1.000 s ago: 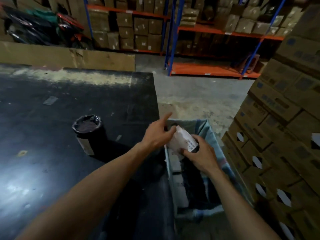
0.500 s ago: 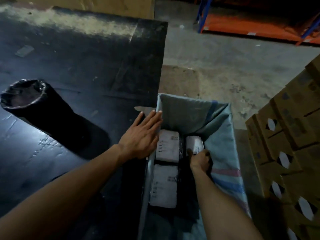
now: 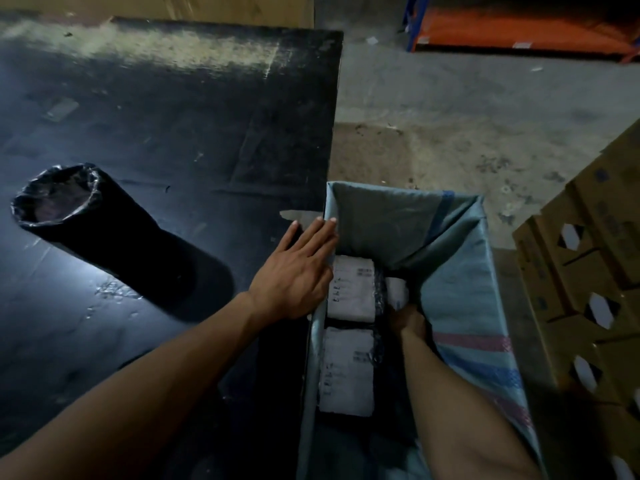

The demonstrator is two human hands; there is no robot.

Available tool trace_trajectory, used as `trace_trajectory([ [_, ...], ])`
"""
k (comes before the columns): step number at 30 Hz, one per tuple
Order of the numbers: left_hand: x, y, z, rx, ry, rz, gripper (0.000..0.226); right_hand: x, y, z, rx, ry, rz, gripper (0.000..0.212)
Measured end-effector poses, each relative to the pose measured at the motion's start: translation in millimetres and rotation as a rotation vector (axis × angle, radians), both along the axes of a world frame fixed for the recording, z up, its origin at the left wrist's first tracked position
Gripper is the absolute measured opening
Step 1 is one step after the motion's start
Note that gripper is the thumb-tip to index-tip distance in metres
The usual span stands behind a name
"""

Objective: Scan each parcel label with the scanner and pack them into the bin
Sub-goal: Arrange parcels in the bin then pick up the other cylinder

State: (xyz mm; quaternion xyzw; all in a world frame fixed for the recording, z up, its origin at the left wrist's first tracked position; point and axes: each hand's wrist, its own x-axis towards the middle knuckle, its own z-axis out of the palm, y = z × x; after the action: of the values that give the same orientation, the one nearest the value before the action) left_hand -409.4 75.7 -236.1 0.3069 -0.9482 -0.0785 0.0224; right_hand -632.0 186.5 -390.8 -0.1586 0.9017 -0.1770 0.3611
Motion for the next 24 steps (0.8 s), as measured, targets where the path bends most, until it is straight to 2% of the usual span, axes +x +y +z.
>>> trace_trajectory([
  [3,3,-1,3,0.014,0.002,0.009,0.068,6,4,25,-0.014,0.018,0.0,0.045],
  [5,3,-1,10,0.053,0.009,0.017,0.065,18,4,54,-0.028,0.054,0.073,0.048],
  [7,4,-1,25,0.195,0.037,0.037,0.062,34,3,88,-0.075,0.115,0.146,0.056],
  [9,13,-3,47,0.399,0.13,0.06,0.061,57,4,129,-0.17,0.153,0.185,0.058],
  [10,20,-4,60,0.431,0.192,0.065,0.059,71,5,146,-0.225,0.174,0.214,0.056],
  [13,58,-11,102,0.246,0.343,0.028,0.051,125,8,197,-0.321,0.144,0.317,0.05],
  [16,110,-32,143,-0.011,0.37,-0.029,0.048,181,10,232,-0.223,0.192,0.441,0.064],
  [18,153,-50,169,-0.115,0.333,-0.057,0.049,214,15,246,-0.174,0.299,0.469,0.069],
  [20,199,-67,188,-0.112,0.293,-0.08,0.053,245,21,257,-0.199,0.345,0.461,0.068],
  [22,238,-80,197,-0.063,0.192,-0.139,0.06,277,24,263,-0.219,0.267,0.464,0.073],
  [24,266,-86,195,-0.061,0.01,-0.215,0.072,310,27,266,-0.234,0.117,0.416,0.085],
])
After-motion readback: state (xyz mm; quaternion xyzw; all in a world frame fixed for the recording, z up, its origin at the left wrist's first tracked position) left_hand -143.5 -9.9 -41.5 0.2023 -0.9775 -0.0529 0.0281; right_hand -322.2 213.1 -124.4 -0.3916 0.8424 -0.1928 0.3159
